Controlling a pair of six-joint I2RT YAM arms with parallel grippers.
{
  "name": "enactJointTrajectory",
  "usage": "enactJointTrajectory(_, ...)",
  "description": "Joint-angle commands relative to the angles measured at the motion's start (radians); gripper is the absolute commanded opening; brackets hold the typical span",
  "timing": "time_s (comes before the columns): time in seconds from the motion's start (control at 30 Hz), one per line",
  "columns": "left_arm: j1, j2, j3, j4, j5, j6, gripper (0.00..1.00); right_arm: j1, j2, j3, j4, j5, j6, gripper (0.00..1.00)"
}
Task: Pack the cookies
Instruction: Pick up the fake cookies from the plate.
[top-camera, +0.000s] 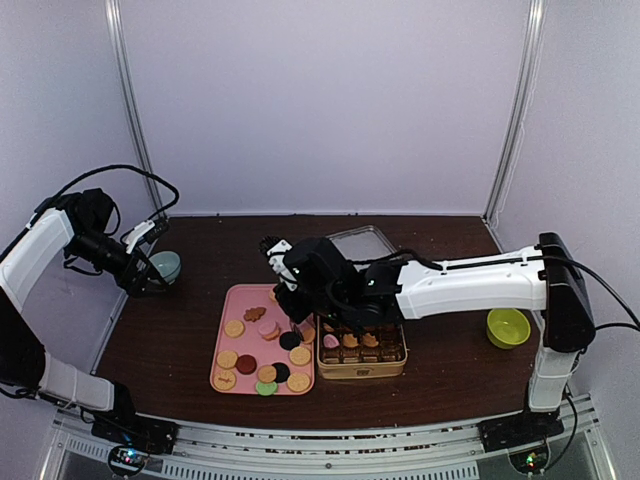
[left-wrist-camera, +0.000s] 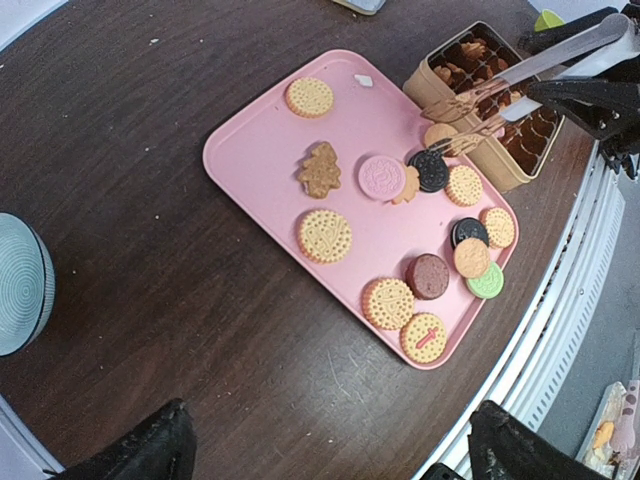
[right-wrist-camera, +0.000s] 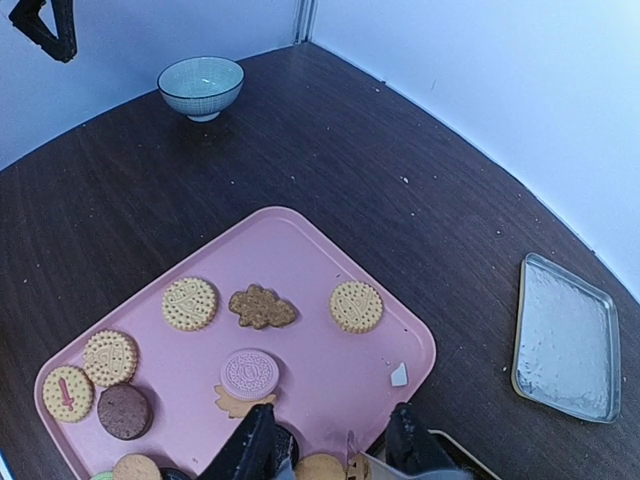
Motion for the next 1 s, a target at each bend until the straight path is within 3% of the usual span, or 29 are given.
enactJointTrajectory(0.0,0.005,-0.009,0.015,0.0,0.002,0.018,0.98,-0.005,-0.002,-0.049,-0.02,-0.016,0.03,0.37)
enactJointTrajectory(0.3,0.004,-0.011,0.027,-0.008,0.0,0.018,0.98,-0.004,-0.053,-0.141,-0.005,0.009,0.061,0.32)
enactJointTrajectory(0.97,0.004,-0.003,0.045,-0.017,0.01,0.016,0.98,-0.003,-0.184,-0.157,0.078,-0.113,0.173,0.0)
